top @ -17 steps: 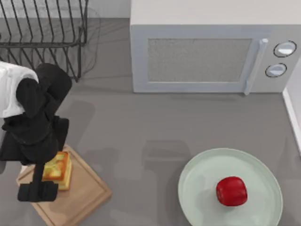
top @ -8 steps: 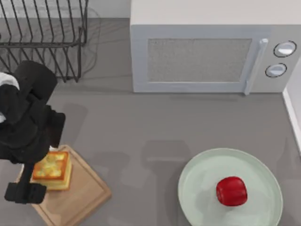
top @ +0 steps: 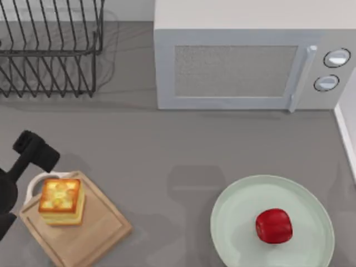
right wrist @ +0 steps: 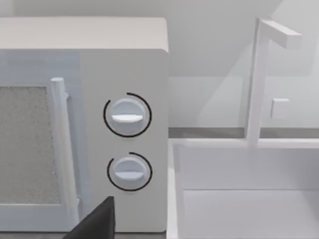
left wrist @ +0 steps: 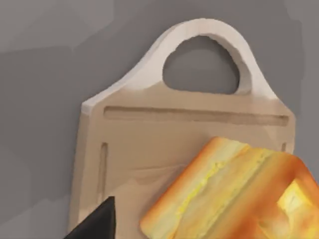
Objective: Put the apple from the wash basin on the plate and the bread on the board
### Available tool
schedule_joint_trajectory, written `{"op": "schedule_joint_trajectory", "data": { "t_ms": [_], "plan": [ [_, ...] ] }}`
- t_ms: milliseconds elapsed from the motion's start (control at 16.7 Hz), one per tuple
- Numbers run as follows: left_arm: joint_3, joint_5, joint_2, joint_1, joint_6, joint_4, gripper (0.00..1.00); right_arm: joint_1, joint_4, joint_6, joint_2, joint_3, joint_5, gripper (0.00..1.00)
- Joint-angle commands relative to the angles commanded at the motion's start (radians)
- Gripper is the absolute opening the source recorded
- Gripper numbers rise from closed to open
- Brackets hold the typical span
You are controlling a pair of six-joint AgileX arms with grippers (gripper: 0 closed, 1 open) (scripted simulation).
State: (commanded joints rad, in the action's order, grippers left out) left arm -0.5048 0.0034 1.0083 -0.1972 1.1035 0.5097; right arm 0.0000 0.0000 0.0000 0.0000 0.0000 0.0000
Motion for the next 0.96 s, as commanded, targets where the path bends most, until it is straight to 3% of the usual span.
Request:
{"op": "schedule_joint_trajectory", "data": {
  "t_ms": [300, 480, 720, 960],
  "plan": [
    [0.254, 0.005, -0.487, 0.084, -0.583, -0.201, 1.0, 0.0, 0.0, 0.0, 0.0, 0.0, 0.0, 1.0],
    [0.372, 0.003, -0.75, 0.133, -0.85, -0.337, 1.0, 0.0, 0.0, 0.0, 0.0, 0.0, 0.0, 1.0],
    [0.477, -0.002, -0.96, 0.183, -1.058, -0.475, 1.0, 0.0, 0.0, 0.0, 0.0, 0.0, 0.0, 1.0],
    [0.505, -0.003, -1.008, 0.197, -1.103, -0.51, 1.0, 0.0, 0.0, 0.0, 0.0, 0.0, 0.0, 1.0]
  ]
}}
